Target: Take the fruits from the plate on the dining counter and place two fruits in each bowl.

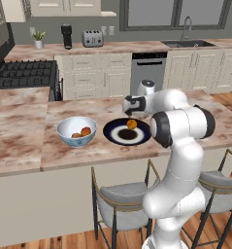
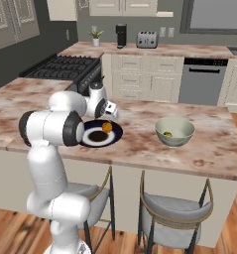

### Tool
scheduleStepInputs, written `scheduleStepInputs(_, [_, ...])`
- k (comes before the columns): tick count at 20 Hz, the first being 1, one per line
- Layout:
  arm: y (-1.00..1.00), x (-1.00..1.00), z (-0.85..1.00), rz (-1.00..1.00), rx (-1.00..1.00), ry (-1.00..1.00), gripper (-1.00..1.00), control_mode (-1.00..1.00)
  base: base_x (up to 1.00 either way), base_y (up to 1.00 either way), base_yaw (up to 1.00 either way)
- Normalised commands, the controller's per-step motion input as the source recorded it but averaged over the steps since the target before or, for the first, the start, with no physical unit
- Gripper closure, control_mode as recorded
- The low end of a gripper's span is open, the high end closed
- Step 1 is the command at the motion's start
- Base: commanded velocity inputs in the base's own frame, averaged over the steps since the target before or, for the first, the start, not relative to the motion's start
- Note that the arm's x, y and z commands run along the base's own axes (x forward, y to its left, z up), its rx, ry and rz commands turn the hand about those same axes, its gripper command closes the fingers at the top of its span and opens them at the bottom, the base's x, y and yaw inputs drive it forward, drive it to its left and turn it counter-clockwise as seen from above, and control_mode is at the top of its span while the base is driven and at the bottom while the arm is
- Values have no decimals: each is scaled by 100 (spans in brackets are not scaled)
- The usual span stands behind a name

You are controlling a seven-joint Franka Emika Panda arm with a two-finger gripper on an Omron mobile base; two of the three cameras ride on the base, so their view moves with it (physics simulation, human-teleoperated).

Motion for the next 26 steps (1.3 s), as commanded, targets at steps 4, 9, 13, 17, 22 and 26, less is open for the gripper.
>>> scheduleStepInputs(4, [0, 22, -40, 0, 0, 0, -100, -100, 0, 0, 0])
scheduleStepInputs(9, [0, 23, -42, 0, 0, 0, -100, -100, 0, 0, 0])
scheduleStepInputs(13, [6, 29, -39, 0, 0, 0, -100, -100, 0, 0, 0])
scheduleStepInputs(17, [9, 30, -20, 0, 0, 0, -100, -100, 0, 0, 0])
scheduleStepInputs(22, [0, 8, -16, 0, 0, 0, -100, -100, 0, 0, 0])
scheduleStepInputs(26, [0, 14, -15, 0, 0, 0, -100, -100, 0, 0, 0])
